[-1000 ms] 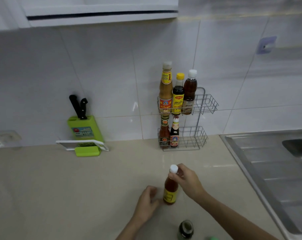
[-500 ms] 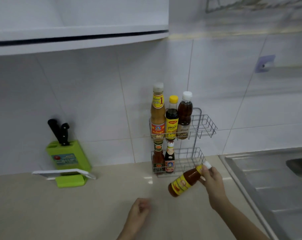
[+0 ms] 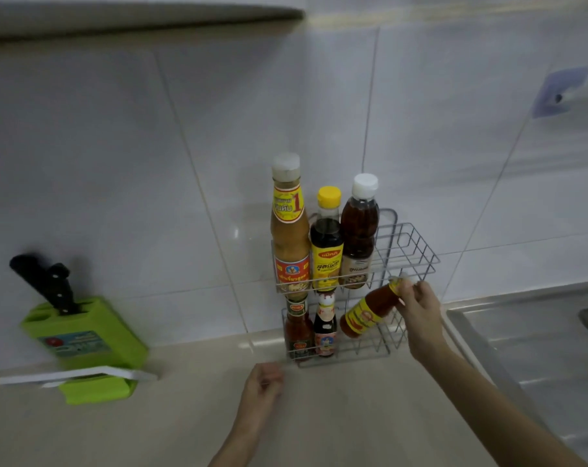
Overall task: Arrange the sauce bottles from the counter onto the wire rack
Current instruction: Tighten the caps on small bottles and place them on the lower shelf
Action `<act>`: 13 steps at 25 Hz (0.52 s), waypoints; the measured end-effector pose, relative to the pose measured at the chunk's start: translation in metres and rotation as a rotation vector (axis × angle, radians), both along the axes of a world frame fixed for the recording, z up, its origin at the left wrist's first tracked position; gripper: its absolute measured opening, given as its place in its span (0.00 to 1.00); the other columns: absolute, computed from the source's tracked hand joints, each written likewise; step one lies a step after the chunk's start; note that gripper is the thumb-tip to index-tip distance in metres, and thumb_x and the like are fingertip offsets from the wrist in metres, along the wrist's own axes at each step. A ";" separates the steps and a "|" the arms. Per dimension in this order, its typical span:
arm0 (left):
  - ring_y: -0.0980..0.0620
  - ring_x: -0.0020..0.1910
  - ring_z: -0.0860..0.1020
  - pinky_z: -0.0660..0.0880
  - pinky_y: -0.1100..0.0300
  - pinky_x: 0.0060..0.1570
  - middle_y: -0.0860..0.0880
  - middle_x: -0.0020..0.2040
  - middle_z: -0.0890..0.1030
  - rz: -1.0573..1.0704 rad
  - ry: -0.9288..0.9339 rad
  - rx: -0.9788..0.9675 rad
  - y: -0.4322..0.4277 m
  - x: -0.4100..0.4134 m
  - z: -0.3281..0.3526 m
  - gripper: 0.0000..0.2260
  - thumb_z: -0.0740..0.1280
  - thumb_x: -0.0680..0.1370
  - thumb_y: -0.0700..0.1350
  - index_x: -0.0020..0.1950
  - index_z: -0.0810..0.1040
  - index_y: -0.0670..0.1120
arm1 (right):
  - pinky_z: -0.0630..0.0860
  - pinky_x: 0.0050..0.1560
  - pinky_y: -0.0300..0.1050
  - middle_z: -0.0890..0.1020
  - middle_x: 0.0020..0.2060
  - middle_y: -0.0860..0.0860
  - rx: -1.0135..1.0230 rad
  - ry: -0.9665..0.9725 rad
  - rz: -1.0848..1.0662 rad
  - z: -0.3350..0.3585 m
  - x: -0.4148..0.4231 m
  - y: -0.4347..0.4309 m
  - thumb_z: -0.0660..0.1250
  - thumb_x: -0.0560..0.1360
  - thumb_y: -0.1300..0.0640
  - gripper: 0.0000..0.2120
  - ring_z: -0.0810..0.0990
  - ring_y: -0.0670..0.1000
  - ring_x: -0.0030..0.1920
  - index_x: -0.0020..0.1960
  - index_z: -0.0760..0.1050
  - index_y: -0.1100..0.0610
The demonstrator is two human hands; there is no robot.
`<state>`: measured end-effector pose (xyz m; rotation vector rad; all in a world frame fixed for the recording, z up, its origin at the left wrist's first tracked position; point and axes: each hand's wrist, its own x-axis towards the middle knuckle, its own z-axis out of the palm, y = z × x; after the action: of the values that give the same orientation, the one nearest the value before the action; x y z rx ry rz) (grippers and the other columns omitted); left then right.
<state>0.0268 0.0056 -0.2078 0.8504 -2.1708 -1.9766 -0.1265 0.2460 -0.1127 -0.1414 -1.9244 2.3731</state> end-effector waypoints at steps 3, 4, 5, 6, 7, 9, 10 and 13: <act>0.50 0.47 0.77 0.75 0.49 0.56 0.44 0.47 0.80 -0.029 -0.005 -0.013 0.009 -0.014 0.007 0.12 0.62 0.74 0.29 0.51 0.77 0.43 | 0.70 0.43 0.46 0.70 0.39 0.55 0.108 0.004 0.110 -0.017 -0.012 -0.019 0.60 0.80 0.57 0.07 0.70 0.53 0.44 0.45 0.68 0.60; 0.51 0.47 0.77 0.75 0.51 0.56 0.44 0.47 0.80 -0.035 -0.009 -0.013 0.011 -0.018 0.008 0.13 0.61 0.74 0.29 0.51 0.76 0.45 | 0.70 0.44 0.45 0.72 0.39 0.52 0.158 -0.006 0.165 -0.023 -0.014 -0.023 0.60 0.80 0.57 0.07 0.71 0.53 0.45 0.48 0.68 0.60; 0.52 0.47 0.77 0.74 0.54 0.55 0.45 0.48 0.80 -0.044 -0.012 -0.020 0.012 -0.021 0.010 0.14 0.60 0.75 0.29 0.51 0.75 0.47 | 0.70 0.44 0.45 0.73 0.39 0.50 0.228 -0.006 0.227 -0.028 -0.016 -0.025 0.60 0.80 0.56 0.06 0.72 0.53 0.45 0.47 0.68 0.59; 0.53 0.47 0.77 0.73 0.58 0.53 0.46 0.49 0.80 -0.059 -0.014 -0.038 0.012 -0.023 0.010 0.15 0.60 0.76 0.30 0.53 0.74 0.48 | 0.70 0.43 0.45 0.74 0.38 0.50 0.305 0.009 0.290 -0.029 -0.019 -0.026 0.59 0.80 0.56 0.08 0.73 0.53 0.44 0.45 0.69 0.59; 0.55 0.49 0.77 0.73 0.63 0.50 0.47 0.50 0.79 -0.078 -0.020 -0.069 0.012 -0.025 0.011 0.16 0.59 0.76 0.30 0.56 0.73 0.49 | 0.72 0.44 0.46 0.76 0.39 0.51 0.357 0.026 0.360 -0.028 -0.020 -0.027 0.59 0.81 0.56 0.07 0.75 0.52 0.44 0.46 0.71 0.58; 0.56 0.50 0.77 0.72 0.70 0.47 0.49 0.53 0.79 -0.095 -0.031 -0.119 0.011 -0.027 0.012 0.18 0.60 0.77 0.32 0.64 0.71 0.47 | 0.76 0.51 0.44 0.81 0.48 0.52 0.406 0.064 0.536 -0.024 -0.021 -0.028 0.59 0.80 0.57 0.07 0.80 0.49 0.51 0.56 0.74 0.56; 0.58 0.50 0.78 0.73 0.73 0.46 0.49 0.54 0.78 -0.108 -0.025 -0.115 0.012 -0.028 0.013 0.20 0.59 0.77 0.31 0.65 0.69 0.47 | 0.77 0.53 0.39 0.82 0.52 0.50 0.442 0.092 0.620 -0.022 -0.020 -0.028 0.60 0.80 0.57 0.10 0.80 0.45 0.53 0.60 0.73 0.54; 0.70 0.51 0.78 0.73 0.78 0.47 0.54 0.58 0.78 -0.176 0.008 -0.123 0.014 -0.032 0.015 0.24 0.58 0.75 0.28 0.66 0.70 0.49 | 0.76 0.49 0.31 0.82 0.49 0.42 0.646 0.210 0.636 -0.024 -0.017 -0.028 0.64 0.78 0.55 0.11 0.80 0.36 0.50 0.60 0.71 0.50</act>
<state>-0.0049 0.0194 -0.1930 0.6538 -2.4095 -1.8899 -0.1437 0.2180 -0.1367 0.8289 -2.7750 1.7563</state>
